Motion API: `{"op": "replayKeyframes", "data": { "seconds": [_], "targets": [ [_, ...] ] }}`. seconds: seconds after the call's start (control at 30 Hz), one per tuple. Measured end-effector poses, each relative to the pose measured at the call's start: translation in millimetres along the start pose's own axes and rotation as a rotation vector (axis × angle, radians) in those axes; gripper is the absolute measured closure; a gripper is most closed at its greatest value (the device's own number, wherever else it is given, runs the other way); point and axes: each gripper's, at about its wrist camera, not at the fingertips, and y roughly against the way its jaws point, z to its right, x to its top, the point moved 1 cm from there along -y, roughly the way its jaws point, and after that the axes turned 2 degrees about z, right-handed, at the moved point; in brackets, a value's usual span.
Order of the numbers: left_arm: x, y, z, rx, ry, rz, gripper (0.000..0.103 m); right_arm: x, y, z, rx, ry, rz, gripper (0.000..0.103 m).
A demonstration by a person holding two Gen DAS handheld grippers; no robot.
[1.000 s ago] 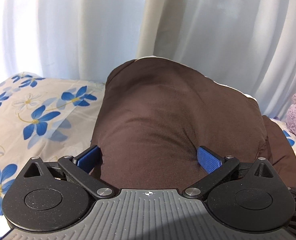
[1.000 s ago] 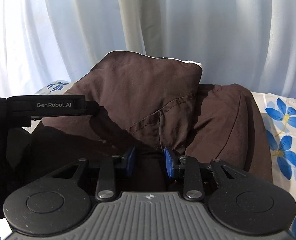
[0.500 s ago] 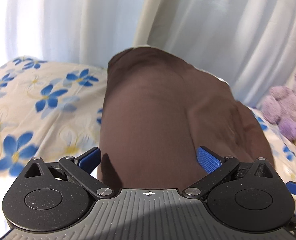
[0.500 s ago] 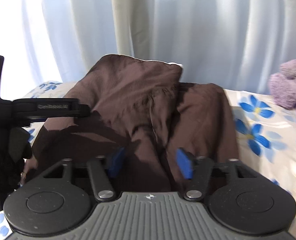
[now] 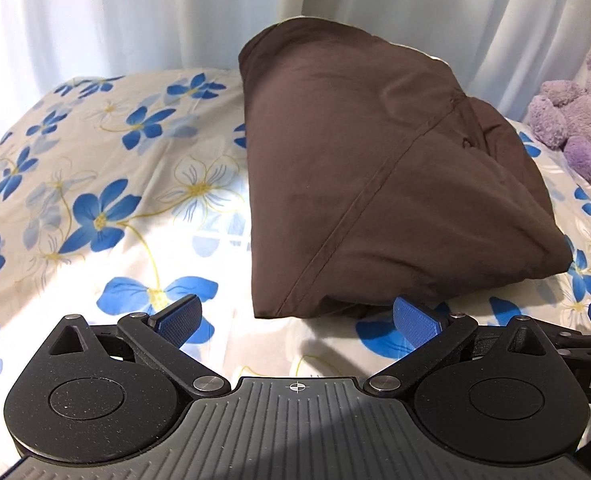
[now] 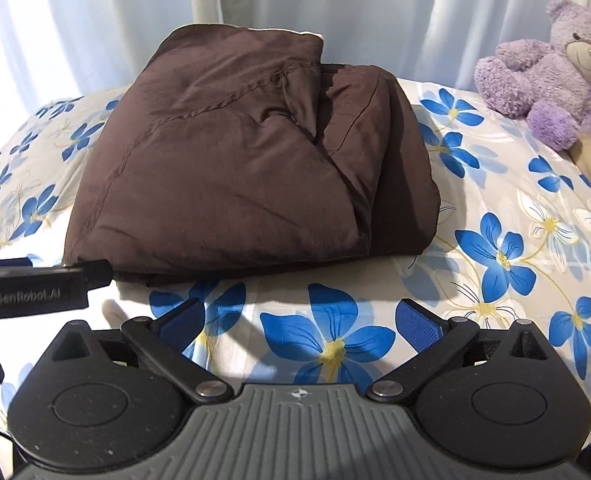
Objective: Fold large clothes
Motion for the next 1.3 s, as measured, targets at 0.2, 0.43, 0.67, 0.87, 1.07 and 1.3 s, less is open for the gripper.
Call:
{"op": "replayKeyframes", "data": {
  "seconds": [0.2,0.43,0.67,0.87,1.07,1.3],
  "targets": [
    [-1.3,5.1,3.1,-0.003,-0.016,0.001,0.000,3.5,3.5,-4.4,-0.036,-0.015,-0.011,0.001],
    [-1.1,6.4,3.0,0.000,-0.019,0.003,0.000,5.4,7.4,-5.3,-0.037,-0.019,-0.007,0.001],
    [-2.4,4.7,5.5,-0.003,-0.034,-0.015,0.000,6.2,8.4,-6.0,-0.037,-0.025,-0.006,0.001],
    [-2.9,4.2,7.3,-0.006,-0.045,-0.021,0.000,6.4,7.4,-6.3,-0.040,-0.030,-0.015,0.001],
    [-2.5,3.2,7.7,-0.008,-0.048,-0.024,0.000,6.8,7.4,-4.6,-0.045,-0.038,-0.014,0.001],
    [-2.4,3.4,9.6,-0.009,-0.058,-0.023,0.000,7.0,7.5,-3.7,-0.048,-0.043,-0.013,0.001]
  ]
}}
